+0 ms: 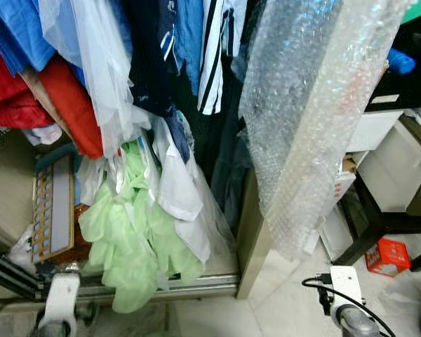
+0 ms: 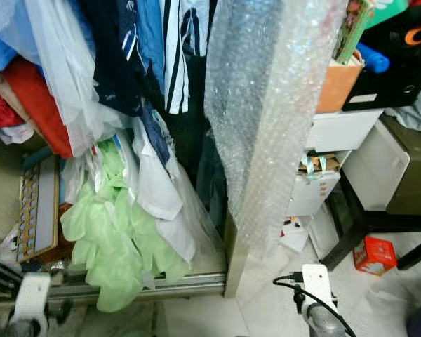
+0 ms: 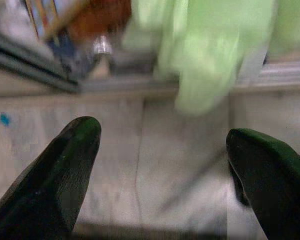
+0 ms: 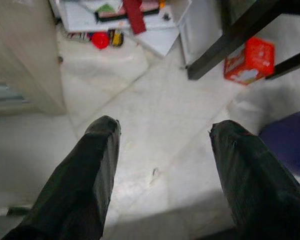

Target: Clean up the room

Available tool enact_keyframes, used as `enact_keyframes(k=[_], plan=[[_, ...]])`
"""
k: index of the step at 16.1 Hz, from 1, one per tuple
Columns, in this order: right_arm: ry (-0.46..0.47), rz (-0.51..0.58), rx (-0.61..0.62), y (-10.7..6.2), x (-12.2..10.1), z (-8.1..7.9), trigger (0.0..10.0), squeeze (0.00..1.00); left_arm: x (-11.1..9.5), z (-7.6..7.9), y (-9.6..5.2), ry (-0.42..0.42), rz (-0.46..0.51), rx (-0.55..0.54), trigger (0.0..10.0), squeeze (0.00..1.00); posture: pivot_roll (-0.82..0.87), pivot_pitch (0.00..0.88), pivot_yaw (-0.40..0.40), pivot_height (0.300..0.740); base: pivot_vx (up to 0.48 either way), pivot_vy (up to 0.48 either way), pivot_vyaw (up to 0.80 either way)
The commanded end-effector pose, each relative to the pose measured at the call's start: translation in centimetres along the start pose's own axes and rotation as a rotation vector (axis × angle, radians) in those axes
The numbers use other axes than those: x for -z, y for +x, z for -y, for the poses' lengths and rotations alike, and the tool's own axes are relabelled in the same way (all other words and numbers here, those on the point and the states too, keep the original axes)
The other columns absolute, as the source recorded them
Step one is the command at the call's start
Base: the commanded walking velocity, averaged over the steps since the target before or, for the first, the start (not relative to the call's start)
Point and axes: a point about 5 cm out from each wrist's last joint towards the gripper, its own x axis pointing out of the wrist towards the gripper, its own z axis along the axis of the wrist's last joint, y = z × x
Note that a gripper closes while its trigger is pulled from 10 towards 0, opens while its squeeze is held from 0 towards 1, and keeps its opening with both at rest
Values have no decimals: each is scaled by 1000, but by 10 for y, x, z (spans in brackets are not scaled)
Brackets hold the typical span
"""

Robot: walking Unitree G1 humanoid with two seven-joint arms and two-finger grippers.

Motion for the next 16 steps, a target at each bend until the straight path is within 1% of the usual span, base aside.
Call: enact_keyframes(k=[1,3,5,8,9,10,12,14,16], plan=[[-4,-34,-21,0,3,-5,10000,0,4,1,2,23,-28,5,10000,0,-14,0,13,740,0,0,494],[-9,-49,-29,1,1,-11,10000,0,11,5,4,3,-79,6,10000,0,-18,0,6,740,0,0,781],[-15,-55,-59,2,-2,-20,10000,0,13,10,6,-10,-99,-3,10000,0,-33,0,6,740,0,0,0],[-13,-62,-65,3,-6,-25,10000,0,-4,24,14,11,-61,32,10000,0,-55,0,7,740,0,254,0],[-24,-65,-68,3,-6,-26,10000,0,-9,27,16,32,-67,37,10000,0,-59,0,8,740,0,296,0],[-49,-73,-75,3,-3,-26,10000,0,-19,34,20,62,-55,51,10000,0,-68,0,9,740,0,307,0],[-68,-84,-70,2,1,-23,10000,0,-35,43,24,73,-35,54,10000,0,-73,0,8,740,0,309,0],[-74,-85,-68,2,1,-23,10000,0,-42,48,26,83,-24,59,10000,0,-75,0,9,740,0,322,0],[-87,-70,-73,3,-5,-28,10000,0,-44,54,26,101,-21,65,10000,0,-76,0,10,740,0,328,0]])
